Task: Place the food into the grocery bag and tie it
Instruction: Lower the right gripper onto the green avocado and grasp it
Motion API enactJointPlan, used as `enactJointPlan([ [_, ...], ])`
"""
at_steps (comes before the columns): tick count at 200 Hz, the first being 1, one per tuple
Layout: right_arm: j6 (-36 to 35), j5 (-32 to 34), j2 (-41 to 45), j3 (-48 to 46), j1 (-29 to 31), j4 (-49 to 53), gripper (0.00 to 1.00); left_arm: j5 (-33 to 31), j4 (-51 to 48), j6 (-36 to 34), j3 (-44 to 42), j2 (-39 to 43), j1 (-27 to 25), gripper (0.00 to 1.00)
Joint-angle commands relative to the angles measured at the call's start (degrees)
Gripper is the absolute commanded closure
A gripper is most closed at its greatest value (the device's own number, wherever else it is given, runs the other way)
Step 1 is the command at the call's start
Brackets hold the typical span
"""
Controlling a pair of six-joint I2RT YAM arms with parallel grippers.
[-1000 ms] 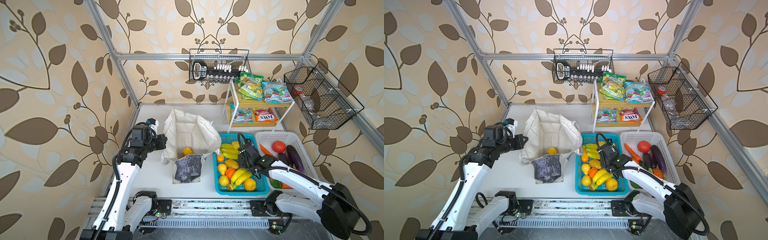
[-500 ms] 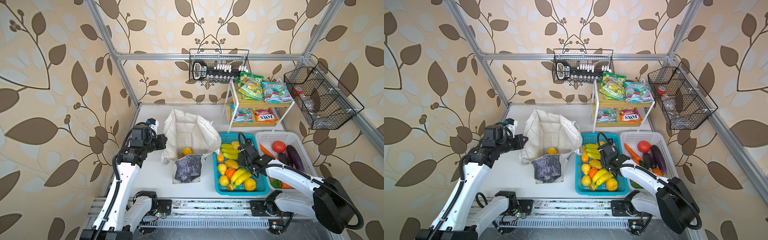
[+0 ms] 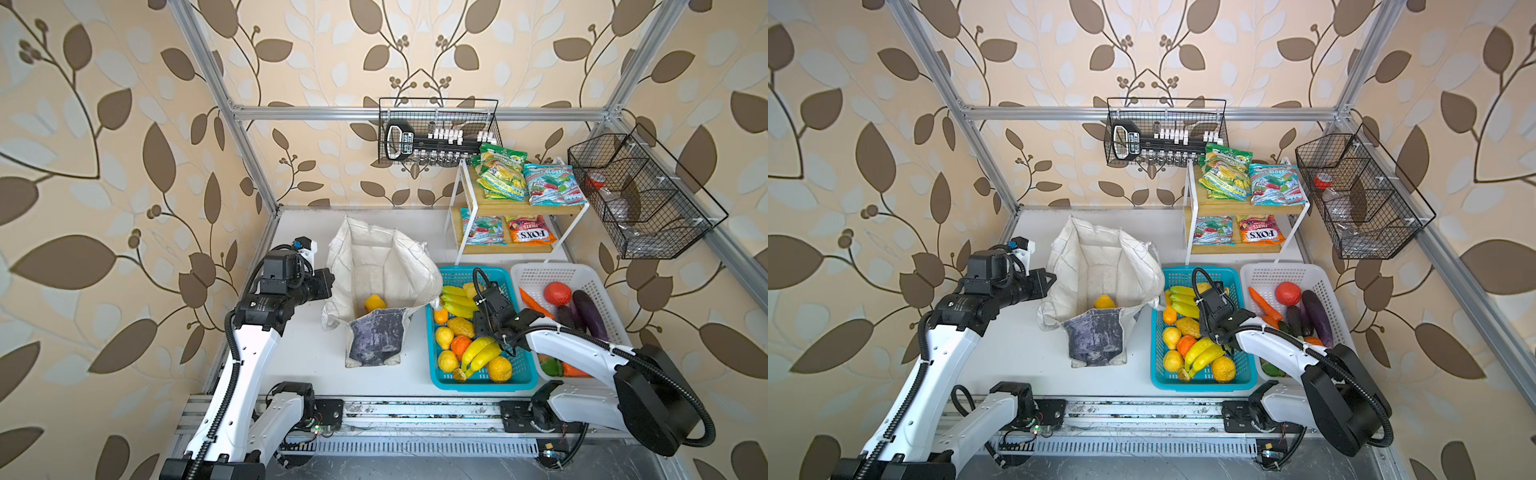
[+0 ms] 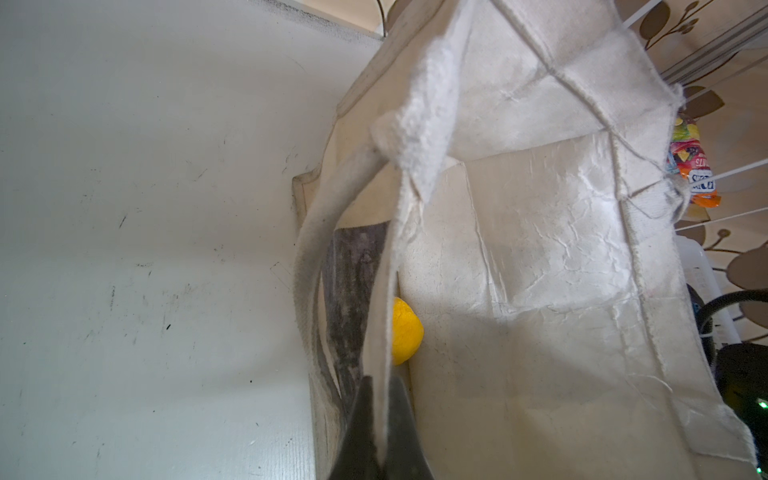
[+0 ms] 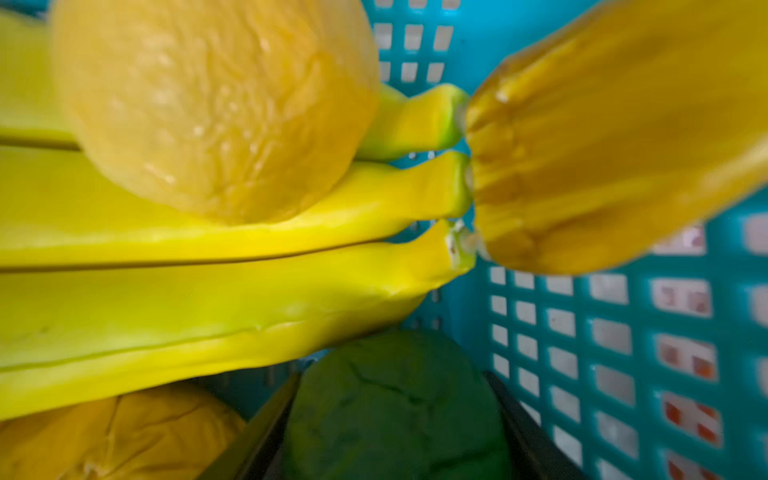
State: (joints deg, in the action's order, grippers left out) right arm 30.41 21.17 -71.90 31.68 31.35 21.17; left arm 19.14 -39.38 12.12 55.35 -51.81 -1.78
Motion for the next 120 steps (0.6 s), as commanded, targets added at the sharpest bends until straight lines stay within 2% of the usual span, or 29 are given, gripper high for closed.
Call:
enactJointPlan([
  [1, -0.62, -0.79, 1.61, -0.55, -0.21, -0.16, 0.41, 1.78, -0.61, -0.61, 0.02, 0.08, 0.18, 1.0],
  [76, -2.65, -6.16, 13.41, -0.56, -2.49, 1.18, 0.45, 2.5, -0.78, -0.78, 0.02, -1.02, 0.18, 1.0],
  [100, -4.35, -6.57, 15.97, 1.2, -3.77, 3.54, 0.44, 3.28, -0.16, -1.05, -0.11, -0.22, 0.19, 1.0],
  [120, -5.91, -9.69, 19.47, 3.12, -4.72, 5.22, 0.44, 3.98, 0.62, -1.14, -0.53, 0.09, 0.16, 1.0],
])
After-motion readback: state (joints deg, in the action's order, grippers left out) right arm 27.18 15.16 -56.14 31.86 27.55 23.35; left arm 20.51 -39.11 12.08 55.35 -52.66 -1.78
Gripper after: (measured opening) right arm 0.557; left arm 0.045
